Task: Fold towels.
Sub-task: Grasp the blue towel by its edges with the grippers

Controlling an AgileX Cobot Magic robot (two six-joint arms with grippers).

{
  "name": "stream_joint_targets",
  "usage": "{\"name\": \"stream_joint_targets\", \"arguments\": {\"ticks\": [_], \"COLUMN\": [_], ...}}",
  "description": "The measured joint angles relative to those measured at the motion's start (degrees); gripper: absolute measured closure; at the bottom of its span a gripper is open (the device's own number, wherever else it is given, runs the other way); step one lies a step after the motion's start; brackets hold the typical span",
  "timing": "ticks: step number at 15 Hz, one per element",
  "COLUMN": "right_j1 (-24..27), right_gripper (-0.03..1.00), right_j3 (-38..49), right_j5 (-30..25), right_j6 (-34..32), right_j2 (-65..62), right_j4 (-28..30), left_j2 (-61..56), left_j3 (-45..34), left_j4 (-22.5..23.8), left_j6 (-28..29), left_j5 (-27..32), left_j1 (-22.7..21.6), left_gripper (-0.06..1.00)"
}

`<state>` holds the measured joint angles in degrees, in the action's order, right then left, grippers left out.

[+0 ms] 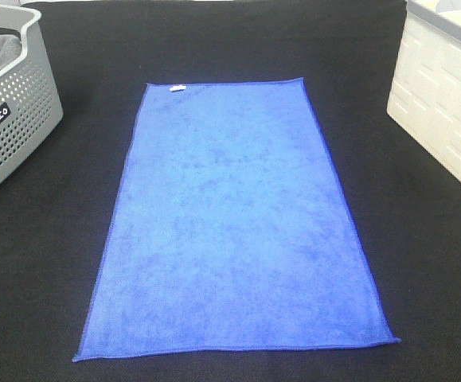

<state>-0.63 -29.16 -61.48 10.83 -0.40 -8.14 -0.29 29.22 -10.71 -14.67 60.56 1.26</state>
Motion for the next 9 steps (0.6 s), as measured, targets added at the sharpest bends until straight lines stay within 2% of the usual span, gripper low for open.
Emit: {"name": "stream_joint_targets", "arguments": {"ticks": [9], "right_j1": [0.0], "right_gripper": [0.12], "right_j3": [0.0], "right_j5": [0.0], "right_j6": [0.0], "right_j2": [0.0], "right_j4": [0.0], "left_j2": [0.0], "left_j3": [0.0], "left_j4": [0.0], "left_j6": [0.0], "left_j5": [0.0], "left_j1": [0.0], "left_gripper": [0.3]}}
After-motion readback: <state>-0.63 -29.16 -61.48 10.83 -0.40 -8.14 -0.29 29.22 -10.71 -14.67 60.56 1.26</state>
